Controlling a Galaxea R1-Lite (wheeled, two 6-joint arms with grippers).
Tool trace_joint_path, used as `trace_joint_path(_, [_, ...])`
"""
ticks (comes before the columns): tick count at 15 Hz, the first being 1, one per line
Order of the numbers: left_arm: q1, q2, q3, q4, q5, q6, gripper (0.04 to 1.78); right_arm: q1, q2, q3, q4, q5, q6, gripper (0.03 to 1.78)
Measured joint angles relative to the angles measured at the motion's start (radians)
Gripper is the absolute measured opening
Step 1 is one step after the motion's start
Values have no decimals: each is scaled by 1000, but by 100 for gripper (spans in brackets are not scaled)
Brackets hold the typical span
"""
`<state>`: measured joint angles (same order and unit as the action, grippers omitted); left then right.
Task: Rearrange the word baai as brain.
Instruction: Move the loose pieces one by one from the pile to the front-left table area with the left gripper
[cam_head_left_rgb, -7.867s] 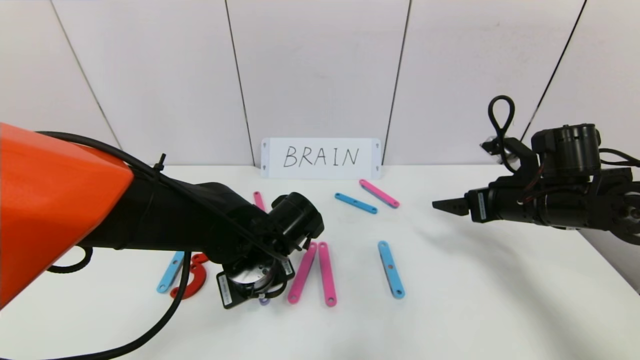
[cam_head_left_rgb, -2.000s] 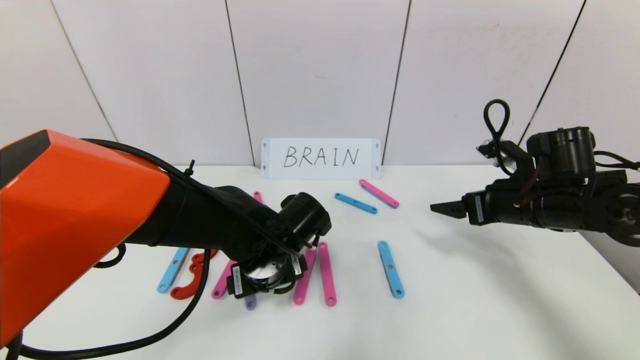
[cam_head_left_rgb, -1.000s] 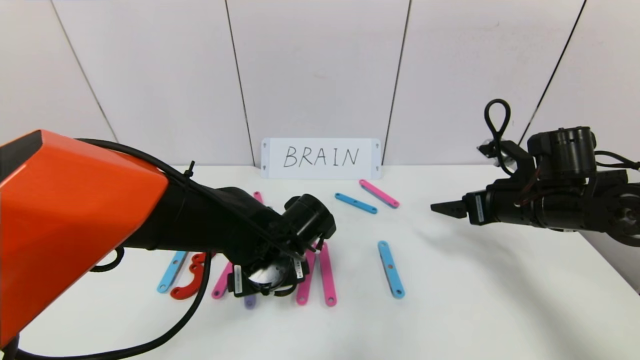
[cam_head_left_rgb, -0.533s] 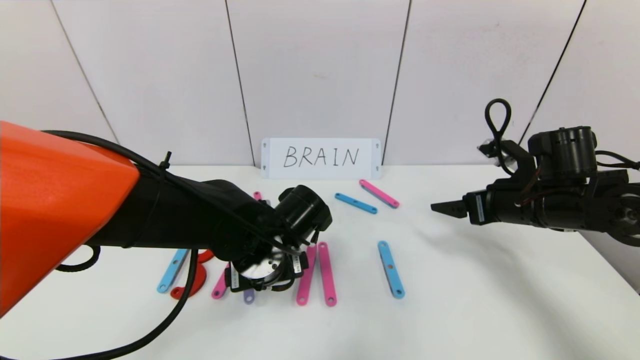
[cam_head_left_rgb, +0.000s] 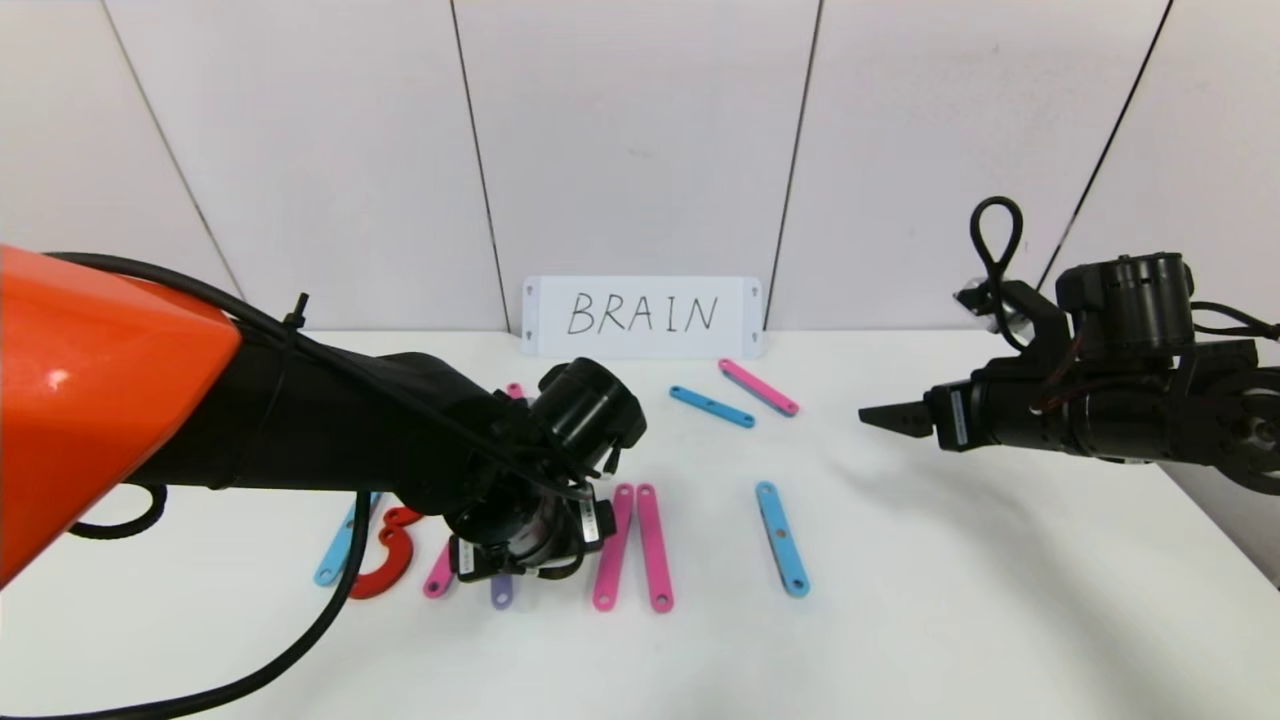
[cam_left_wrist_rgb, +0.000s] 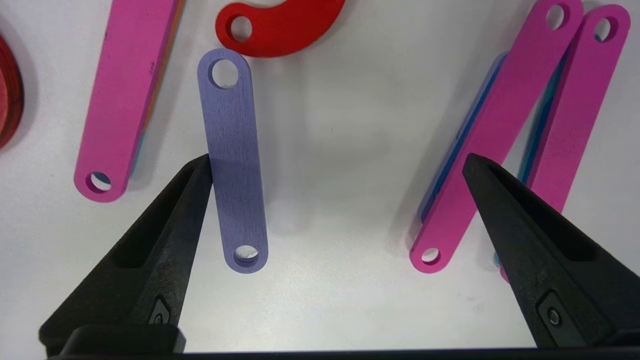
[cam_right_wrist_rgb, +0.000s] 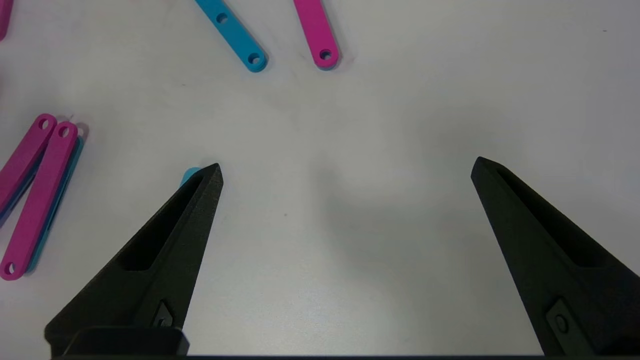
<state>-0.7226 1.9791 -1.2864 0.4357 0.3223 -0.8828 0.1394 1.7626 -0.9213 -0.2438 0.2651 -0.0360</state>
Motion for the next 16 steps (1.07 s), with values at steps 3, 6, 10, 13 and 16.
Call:
trace_joint_path(3, [3,-1,40,-39,6,70,174,-1,1,0,0,-1,0,174])
trace_joint_path(6, [0,-8,100,-155,15,105,174,-1,3,-1,0,0,-1,174])
trace_joint_path(10, [0,-11,131,-182,31,108,174,0,3,0,0,2,-2,174])
trace_joint_path(13, [-1,-8,145,-190,54,108,174,0,4,1,0,1,-2,174])
trace_joint_path(16, [-9,-9,152,-208,60,108,174,0,4,1,0,1,-2,174])
